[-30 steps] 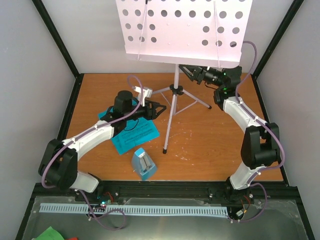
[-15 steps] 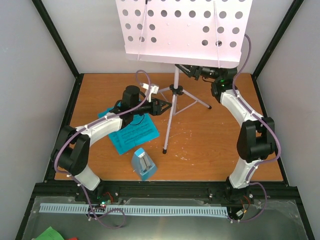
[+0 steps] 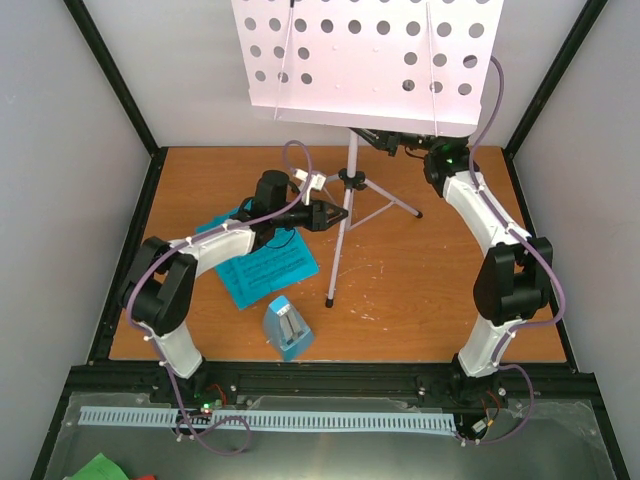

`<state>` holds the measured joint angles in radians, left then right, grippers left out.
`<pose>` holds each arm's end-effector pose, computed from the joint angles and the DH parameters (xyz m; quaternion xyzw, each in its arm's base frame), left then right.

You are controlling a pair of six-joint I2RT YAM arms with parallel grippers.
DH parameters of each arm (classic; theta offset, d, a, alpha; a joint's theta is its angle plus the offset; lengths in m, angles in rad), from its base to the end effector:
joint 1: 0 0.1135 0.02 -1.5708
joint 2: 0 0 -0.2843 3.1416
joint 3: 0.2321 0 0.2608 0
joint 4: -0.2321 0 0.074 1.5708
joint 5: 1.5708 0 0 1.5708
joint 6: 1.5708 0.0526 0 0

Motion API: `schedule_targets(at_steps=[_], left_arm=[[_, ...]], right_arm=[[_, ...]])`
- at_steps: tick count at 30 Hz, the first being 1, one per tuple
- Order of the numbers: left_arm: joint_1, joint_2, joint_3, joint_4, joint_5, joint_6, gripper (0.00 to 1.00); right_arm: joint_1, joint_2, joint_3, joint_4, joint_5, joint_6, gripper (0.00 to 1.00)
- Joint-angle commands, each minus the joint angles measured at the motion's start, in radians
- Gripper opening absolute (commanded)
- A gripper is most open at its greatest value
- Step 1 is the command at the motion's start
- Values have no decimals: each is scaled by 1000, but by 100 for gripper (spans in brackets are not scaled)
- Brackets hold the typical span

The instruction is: Pack up the instrument practice props

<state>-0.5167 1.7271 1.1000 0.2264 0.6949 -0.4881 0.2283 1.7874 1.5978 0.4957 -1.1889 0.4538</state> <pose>0.3401 -0.2320 0.2494 0.1992 0.7811 -0.4988 0.3184 0.4087 0.1451 0.4304 -0.3938 0.5374 0.5355 0.5191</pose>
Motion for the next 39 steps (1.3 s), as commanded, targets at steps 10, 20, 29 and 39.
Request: schedule_targets(at_steps=[10,20,29,39], left_arm=[[-22,50,73,-63,-19,80,26],[-31,38,50,-40,-35,134,0],[-41,-109,-57,91,-42,254,0],[-68,-228,-91,153,-60,286,0]], right_arm=[[9,-18,51,-216,34,-148,11],[8,-71,36,-255,75,-170,4],[77,-211,17,-452,153,-295,3],[134,-399,-211,-480,227,-344,3]])
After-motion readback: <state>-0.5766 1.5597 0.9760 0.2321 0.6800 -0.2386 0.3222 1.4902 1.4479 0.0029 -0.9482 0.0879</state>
